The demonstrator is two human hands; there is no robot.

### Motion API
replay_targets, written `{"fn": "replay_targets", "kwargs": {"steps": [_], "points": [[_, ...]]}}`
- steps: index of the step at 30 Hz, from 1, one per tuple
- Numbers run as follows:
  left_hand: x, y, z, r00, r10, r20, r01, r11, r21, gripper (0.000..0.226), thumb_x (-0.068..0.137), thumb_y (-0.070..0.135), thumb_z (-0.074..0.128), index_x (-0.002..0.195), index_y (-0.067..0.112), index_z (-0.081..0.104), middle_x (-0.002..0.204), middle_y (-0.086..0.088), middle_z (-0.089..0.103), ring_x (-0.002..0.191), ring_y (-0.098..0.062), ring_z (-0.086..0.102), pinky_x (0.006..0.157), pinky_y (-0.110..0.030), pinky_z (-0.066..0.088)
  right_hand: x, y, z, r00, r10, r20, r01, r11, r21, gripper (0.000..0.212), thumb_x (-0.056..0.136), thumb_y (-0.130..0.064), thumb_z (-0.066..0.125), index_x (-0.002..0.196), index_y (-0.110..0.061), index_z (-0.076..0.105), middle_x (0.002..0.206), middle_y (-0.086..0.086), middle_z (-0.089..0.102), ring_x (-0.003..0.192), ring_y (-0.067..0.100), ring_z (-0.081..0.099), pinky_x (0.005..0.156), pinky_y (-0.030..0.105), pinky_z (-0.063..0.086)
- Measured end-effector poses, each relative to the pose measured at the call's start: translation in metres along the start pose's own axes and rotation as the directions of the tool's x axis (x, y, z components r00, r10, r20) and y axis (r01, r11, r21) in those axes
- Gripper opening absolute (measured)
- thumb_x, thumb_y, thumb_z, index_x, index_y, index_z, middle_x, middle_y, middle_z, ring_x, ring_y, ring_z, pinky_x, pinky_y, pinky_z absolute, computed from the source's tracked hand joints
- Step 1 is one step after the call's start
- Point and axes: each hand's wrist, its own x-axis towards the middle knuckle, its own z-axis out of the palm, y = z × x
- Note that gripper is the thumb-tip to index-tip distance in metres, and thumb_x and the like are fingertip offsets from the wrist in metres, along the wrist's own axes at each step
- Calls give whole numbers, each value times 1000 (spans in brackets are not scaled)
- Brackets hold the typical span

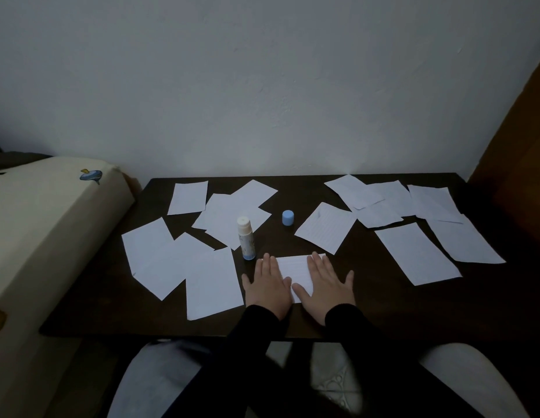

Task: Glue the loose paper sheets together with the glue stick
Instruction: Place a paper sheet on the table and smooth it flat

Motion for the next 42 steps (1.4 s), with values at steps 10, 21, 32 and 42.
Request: {"fn": "replay_targets", "kwargs": {"steps": [10,21,32,42], "points": [[-13,-34,-11,988,153,38,-157,971,179,67,101,54,17,155,18,-1,163,1,-7,149,-21,-7,117,-54,-1,-19,19,-5,998,10,64,-8,1000,-22,57,103,-38,14,153,-21,-7,161,-7,-14,147,14,-14,114,60,-2],[-32,-35,-27,968,233,-90,-212,957,196,56,98,21,47,150,14,28,160,-4,18,148,-25,10,117,-52,6,-28,28,-1,998,57,19,-58,997,55,54,104,-28,21,153,-33,0,161,-10,-10,147,25,-16,109,69,-4],[-14,-3,-11,957,289,-36,-283,951,122,58,104,44,21,155,19,7,163,-1,6,149,-23,5,118,-51,5,-5,2,-9,967,-256,-9,253,961,-108,51,104,-33,22,154,-28,9,161,-10,-3,148,17,-11,114,60,2],[-22,-20,2,999,42,0,-41,985,165,70,99,57,8,154,16,-6,162,-1,-12,149,-18,-9,119,-47,-2,2,0,-1,995,-86,57,89,994,-57,61,102,-43,20,153,-25,-7,161,-4,-16,147,16,-16,114,58,-4]]}}
